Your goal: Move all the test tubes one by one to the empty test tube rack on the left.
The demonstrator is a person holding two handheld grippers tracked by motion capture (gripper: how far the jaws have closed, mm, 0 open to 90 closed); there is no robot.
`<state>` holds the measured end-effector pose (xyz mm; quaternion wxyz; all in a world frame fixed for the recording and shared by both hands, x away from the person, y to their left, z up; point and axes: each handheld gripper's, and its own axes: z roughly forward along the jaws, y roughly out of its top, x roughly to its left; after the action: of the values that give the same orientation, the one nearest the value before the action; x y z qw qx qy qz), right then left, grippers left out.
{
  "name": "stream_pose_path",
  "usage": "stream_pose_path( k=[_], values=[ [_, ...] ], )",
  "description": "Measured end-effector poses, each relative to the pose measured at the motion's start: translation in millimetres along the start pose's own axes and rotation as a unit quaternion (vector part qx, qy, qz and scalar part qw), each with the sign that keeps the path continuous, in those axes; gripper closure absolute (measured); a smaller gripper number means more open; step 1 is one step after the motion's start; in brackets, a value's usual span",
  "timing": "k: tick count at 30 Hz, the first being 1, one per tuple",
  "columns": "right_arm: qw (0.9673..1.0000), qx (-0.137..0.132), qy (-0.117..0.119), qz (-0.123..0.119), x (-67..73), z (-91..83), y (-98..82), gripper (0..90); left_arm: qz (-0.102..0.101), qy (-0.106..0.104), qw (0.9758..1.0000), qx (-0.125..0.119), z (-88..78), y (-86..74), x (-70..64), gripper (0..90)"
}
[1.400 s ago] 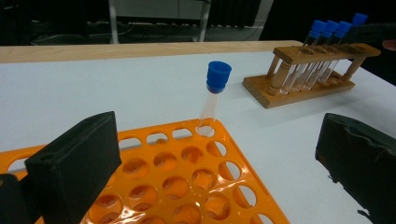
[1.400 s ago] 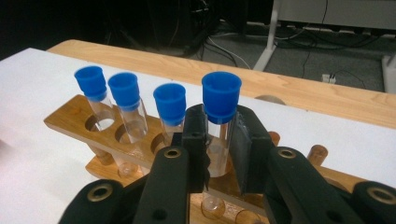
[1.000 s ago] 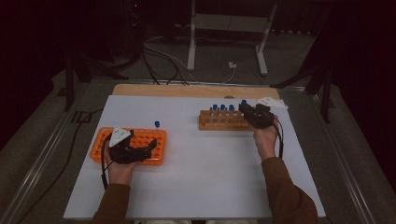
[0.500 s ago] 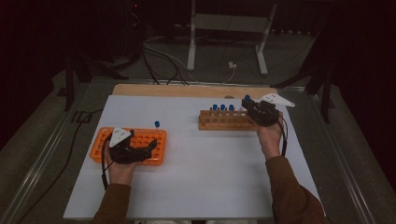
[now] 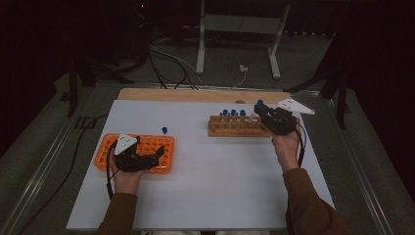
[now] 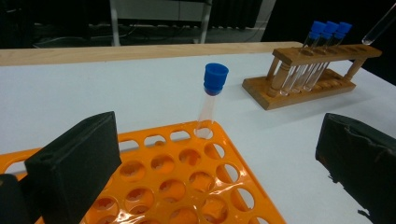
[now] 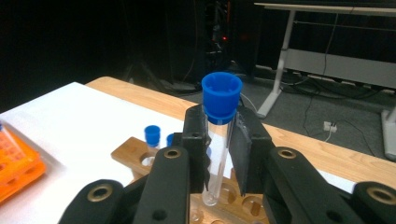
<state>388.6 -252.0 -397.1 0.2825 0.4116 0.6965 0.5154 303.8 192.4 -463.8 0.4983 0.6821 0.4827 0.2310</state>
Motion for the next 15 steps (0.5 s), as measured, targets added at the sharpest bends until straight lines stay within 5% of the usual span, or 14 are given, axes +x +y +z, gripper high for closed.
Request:
stream_pose_path(
  k=[15],
  values=[
    [0.9990, 0.016, 0.041, 0.005, 14.9, -0.8, -3.4, 76.7, -0.001, -0.006, 0.9997, -0.024, -5.2, 9.2, -3.5, 0.8]
  ],
)
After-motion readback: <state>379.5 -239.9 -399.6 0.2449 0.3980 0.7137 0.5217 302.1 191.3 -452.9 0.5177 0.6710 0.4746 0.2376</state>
